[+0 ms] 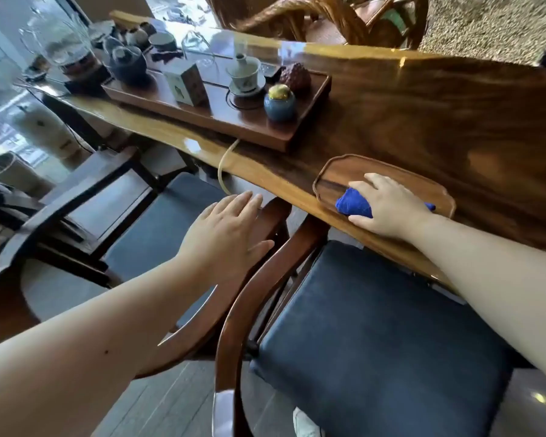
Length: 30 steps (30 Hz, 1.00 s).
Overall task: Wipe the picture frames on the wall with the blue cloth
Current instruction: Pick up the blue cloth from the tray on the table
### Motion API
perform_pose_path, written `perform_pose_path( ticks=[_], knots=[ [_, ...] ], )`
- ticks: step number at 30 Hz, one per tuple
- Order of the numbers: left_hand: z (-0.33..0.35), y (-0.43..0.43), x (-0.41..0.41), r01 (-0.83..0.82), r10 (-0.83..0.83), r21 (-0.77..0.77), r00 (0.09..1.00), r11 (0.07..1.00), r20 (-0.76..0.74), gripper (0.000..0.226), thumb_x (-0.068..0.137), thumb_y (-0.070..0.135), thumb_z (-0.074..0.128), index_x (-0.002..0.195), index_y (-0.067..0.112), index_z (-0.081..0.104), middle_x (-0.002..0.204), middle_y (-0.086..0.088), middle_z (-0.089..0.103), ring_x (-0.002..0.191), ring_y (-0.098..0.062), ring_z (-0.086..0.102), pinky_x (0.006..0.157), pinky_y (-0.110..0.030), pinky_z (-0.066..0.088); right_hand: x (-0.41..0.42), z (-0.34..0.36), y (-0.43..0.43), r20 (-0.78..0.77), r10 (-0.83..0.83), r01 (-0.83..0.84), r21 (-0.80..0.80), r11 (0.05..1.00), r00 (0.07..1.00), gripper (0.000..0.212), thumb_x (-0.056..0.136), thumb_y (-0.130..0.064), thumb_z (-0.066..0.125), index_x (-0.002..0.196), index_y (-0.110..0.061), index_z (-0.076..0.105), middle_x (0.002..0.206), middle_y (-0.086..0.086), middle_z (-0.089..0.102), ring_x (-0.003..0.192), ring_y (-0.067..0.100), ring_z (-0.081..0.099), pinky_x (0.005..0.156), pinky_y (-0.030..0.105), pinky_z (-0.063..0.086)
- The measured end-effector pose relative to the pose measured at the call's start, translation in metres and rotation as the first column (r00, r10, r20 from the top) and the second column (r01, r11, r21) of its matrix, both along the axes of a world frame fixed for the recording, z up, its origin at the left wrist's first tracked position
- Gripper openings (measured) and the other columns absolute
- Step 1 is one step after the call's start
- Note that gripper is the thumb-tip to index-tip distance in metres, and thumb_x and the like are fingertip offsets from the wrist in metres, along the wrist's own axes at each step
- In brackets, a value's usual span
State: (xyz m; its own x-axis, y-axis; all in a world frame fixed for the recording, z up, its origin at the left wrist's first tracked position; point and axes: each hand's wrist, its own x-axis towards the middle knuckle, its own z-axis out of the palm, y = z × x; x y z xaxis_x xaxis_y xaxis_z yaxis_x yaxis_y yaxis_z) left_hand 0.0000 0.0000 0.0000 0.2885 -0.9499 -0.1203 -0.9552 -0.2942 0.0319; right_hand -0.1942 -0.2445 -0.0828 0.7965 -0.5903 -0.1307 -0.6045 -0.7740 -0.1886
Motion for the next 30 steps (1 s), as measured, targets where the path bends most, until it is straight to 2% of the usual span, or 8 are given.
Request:
perform_pose_path(
  ticks=[3,6,9,12,14,17,23,30],
  knots=[
    [-0.017,-0.018,-0.002,0.025,-0.025,-0.001,1.000,1.000,-0.016,0.082,0.086,0.061,0.044,0.150,0.018,0.017,0.157,-0.004,0.027,0.143,-0.023,0.021,0.115,-0.040,0.020,0.000,-0.018,-0.018,-0.089,-0.008,0.007,-0.005,1.000,0.996,0.074,0.083,-0.055,0.054,0.146,-0.030,0.024,0.153,0.015,0.024,0.139,0.033,0.025,0.111,0.047,0.027],
    [-0.026,-0.030,-0.008,0.031,-0.031,0.013,0.998,0.999,-0.048,0.086,0.079,0.067,0.030,0.150,0.021,0.015,0.158,-0.002,0.025,0.144,-0.022,0.019,0.116,-0.039,0.019,0.002,-0.032,-0.023,-0.119,-0.028,0.033,0.038,0.999,0.992,0.070,0.085,-0.055,0.051,0.145,-0.032,0.022,0.150,0.015,0.029,0.133,0.035,0.033,0.107,0.048,0.031],
    [-0.032,-0.037,-0.006,0.019,-0.017,0.031,0.998,0.999,-0.059,0.087,0.078,0.066,0.027,0.151,0.021,0.013,0.159,-0.002,0.022,0.144,-0.022,0.018,0.116,-0.039,0.018,0.003,-0.037,-0.021,-0.075,0.011,-0.016,-0.060,0.998,0.997,0.059,0.088,-0.047,0.050,0.140,-0.030,0.031,0.131,0.010,0.049,0.113,0.032,0.047,0.089,0.046,0.046],
    [-0.034,-0.038,-0.004,0.025,-0.023,0.031,0.998,0.999,-0.051,0.084,0.083,0.066,0.035,0.150,0.020,0.015,0.157,-0.003,0.026,0.143,-0.024,0.021,0.115,-0.040,0.021,0.007,-0.034,-0.018,-0.029,0.011,-0.013,-0.078,0.997,1.000,0.048,0.088,-0.036,0.052,0.134,-0.029,0.040,0.111,0.007,0.056,0.098,0.030,0.054,0.066,0.038,0.044],
    [-0.031,-0.033,0.000,0.025,-0.025,0.015,0.999,1.000,-0.030,0.080,0.087,0.060,0.045,0.150,0.018,0.017,0.156,-0.005,0.028,0.143,-0.024,0.023,0.115,-0.041,0.024,0.014,-0.026,-0.013,0.021,0.023,-0.022,-0.074,0.997,1.000,0.044,0.087,-0.034,0.052,0.130,-0.030,0.043,0.105,0.005,0.059,0.090,0.029,0.059,0.061,0.035,0.046],
    [-0.017,-0.016,0.008,-0.005,0.005,0.005,1.000,1.000,0.015,0.080,0.086,0.061,0.045,0.149,0.017,0.021,0.155,-0.005,0.030,0.142,-0.024,0.024,0.114,-0.041,0.025,0.032,-0.009,0.005,0.128,0.070,-0.067,-0.032,0.997,0.989,0.043,0.084,-0.035,0.055,0.126,-0.031,0.046,0.102,0.003,0.062,0.085,0.027,0.061,0.062,0.040,0.054],
    [0.019,0.052,0.029,-0.125,0.122,0.018,0.986,0.992,0.114,0.084,0.086,0.067,0.039,0.151,0.019,0.015,0.158,-0.006,0.023,0.145,-0.025,0.019,0.117,-0.042,0.018,0.090,0.035,0.073,0.341,0.237,-0.243,-0.025,0.970,0.910,0.049,0.077,-0.037,0.060,0.124,-0.032,0.051,0.104,0.001,0.065,0.091,0.030,0.065,0.065,0.045,0.055],
    [0.110,0.188,0.040,-0.325,0.335,-0.082,0.895,0.942,0.296,0.082,0.086,0.066,0.036,0.149,0.016,0.023,0.155,-0.008,0.030,0.143,-0.026,0.025,0.115,-0.042,0.020,0.166,0.126,0.209,0.487,0.502,-0.496,-0.154,0.855,0.715,0.049,0.079,-0.034,0.060,0.126,-0.028,0.052,0.105,0.002,0.065,0.089,0.030,0.065,0.061,0.042,0.055]
  ],
)
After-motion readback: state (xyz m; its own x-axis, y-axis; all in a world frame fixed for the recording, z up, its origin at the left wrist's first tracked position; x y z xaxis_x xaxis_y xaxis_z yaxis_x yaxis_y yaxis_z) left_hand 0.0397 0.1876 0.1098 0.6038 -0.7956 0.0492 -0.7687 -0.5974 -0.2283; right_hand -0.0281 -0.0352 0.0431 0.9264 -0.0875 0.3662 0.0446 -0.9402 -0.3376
